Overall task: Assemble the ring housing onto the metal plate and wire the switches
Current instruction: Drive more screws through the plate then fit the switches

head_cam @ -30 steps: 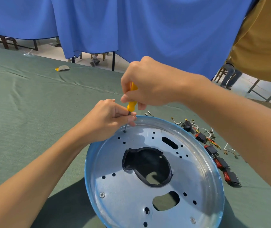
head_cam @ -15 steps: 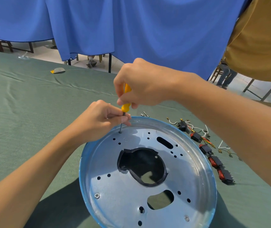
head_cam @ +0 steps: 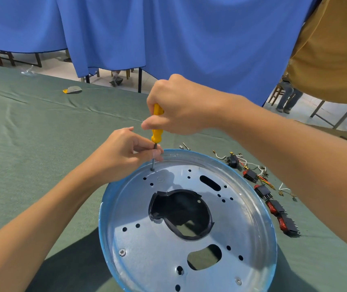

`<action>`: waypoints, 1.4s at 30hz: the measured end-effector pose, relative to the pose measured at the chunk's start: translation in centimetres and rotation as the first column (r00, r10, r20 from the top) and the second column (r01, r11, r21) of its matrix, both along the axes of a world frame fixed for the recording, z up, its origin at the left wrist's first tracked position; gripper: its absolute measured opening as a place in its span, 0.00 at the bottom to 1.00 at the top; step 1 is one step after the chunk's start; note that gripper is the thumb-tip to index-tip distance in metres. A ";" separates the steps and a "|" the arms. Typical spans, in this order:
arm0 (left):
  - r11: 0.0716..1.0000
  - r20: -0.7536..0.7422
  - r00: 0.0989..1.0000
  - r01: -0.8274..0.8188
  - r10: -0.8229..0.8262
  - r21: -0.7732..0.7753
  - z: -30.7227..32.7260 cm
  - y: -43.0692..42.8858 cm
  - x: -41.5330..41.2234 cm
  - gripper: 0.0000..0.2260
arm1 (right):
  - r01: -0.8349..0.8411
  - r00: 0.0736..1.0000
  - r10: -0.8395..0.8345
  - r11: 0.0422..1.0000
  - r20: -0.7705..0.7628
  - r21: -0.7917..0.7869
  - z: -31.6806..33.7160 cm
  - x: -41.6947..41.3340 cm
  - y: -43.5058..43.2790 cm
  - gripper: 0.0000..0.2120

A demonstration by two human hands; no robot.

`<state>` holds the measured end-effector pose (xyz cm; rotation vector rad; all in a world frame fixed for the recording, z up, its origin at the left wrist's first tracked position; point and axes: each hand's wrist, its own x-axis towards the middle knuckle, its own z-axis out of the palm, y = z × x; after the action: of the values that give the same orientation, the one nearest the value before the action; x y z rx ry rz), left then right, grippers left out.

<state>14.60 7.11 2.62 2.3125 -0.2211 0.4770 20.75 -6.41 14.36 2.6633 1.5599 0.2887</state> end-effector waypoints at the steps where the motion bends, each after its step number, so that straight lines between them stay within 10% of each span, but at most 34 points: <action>1: 0.998 0.023 0.998 -0.051 0.052 -0.030 0.0 -0.2 0.0 0.03 | 0.023 1.000 -0.022 0.999 -0.021 0.034 -0.4 0.1 0.1 0.20; 18: 0.992 0.020 0.997 -0.078 0.080 -0.096 -0.6 0.1 0.4 0.04 | 0.071 0.992 -0.071 0.997 -0.106 0.003 -0.5 0.1 -0.4 0.18; 24: 0.999 -0.021 1.000 -0.010 0.009 -0.046 -0.6 0.8 0.7 0.08 | -0.066 0.990 0.054 0.994 -0.132 -0.083 1.0 0.0 -0.6 0.03; 42: 0.998 -0.054 0.997 0.056 -0.058 -0.036 -0.3 0.2 -0.4 0.06 | 0.135 0.956 -0.192 0.959 -0.220 -0.250 1.3 -1.9 0.7 0.13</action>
<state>14.19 7.33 2.36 2.2757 -0.2497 0.3852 18.82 -5.71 15.63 2.6957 1.3143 -0.2223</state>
